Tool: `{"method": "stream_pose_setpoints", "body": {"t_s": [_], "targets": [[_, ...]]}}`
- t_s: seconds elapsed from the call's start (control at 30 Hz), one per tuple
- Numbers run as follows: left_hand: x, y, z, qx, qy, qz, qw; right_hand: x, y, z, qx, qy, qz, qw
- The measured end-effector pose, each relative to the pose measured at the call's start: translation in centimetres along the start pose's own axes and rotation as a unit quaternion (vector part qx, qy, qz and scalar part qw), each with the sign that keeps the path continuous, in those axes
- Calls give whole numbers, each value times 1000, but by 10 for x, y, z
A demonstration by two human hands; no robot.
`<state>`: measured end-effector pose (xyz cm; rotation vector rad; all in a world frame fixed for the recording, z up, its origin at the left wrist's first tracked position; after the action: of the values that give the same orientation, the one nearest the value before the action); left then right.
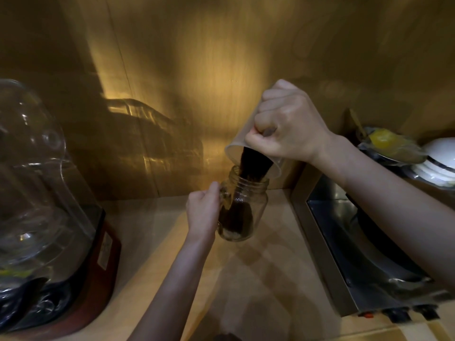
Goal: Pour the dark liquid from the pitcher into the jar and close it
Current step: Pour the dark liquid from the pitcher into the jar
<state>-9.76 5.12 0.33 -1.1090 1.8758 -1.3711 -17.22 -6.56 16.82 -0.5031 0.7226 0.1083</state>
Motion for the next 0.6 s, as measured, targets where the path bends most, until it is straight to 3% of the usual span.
{"method": "stream_pose_setpoints", "body": {"t_s": [0.6], "targets": [[3, -10, 3, -10, -13, -7, 1000, -5, -4, 5, -28, -16, -13, 999]]}}
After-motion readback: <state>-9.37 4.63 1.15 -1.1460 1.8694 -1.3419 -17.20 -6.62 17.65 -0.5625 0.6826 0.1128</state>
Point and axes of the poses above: each hand's wrist, its own z-axis towards the middle knuckle, its own x-axis out of the palm, y = z × x, the point moved 3 cm from there along z, towards the middle knuckle, and after that the axes turned 11 degrees about -x, right-handed, at the moved point
